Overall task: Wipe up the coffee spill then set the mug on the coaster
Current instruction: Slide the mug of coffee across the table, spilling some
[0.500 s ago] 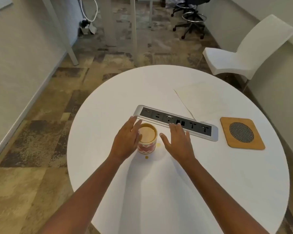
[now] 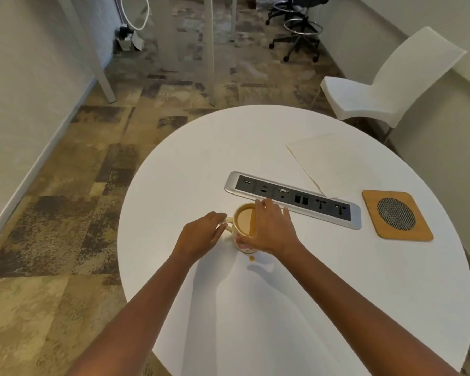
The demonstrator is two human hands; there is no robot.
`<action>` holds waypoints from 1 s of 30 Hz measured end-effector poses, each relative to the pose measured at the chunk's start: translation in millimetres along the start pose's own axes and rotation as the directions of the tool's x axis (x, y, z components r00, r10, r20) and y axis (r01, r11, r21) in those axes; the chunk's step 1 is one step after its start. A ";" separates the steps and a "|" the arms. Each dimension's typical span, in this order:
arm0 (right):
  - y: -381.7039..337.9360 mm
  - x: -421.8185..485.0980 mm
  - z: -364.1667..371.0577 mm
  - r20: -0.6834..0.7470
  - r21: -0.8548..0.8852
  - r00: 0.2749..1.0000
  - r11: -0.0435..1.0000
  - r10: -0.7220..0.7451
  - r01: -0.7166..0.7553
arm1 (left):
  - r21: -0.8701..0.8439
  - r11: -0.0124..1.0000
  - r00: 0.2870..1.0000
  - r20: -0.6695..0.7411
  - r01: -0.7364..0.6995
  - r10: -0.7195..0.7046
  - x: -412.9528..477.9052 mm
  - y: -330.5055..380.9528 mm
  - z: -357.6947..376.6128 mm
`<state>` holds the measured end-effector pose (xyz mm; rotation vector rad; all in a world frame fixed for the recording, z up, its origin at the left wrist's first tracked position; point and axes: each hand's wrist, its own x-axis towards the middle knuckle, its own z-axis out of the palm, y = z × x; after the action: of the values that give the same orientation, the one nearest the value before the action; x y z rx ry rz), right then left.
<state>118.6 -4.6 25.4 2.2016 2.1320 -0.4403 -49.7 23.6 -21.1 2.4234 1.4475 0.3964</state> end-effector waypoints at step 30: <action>-18.2 36.7 -19.2 -0.043 0.120 0.999 0.992 -0.030 0.035 | -0.103 0.994 0.997 -0.069 0.022 -0.029 19.7 -26.6 -12.6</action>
<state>104.5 36.4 38.2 2.2600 2.2209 -0.5451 -66.8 54.4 -17.9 2.3298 1.4482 0.5422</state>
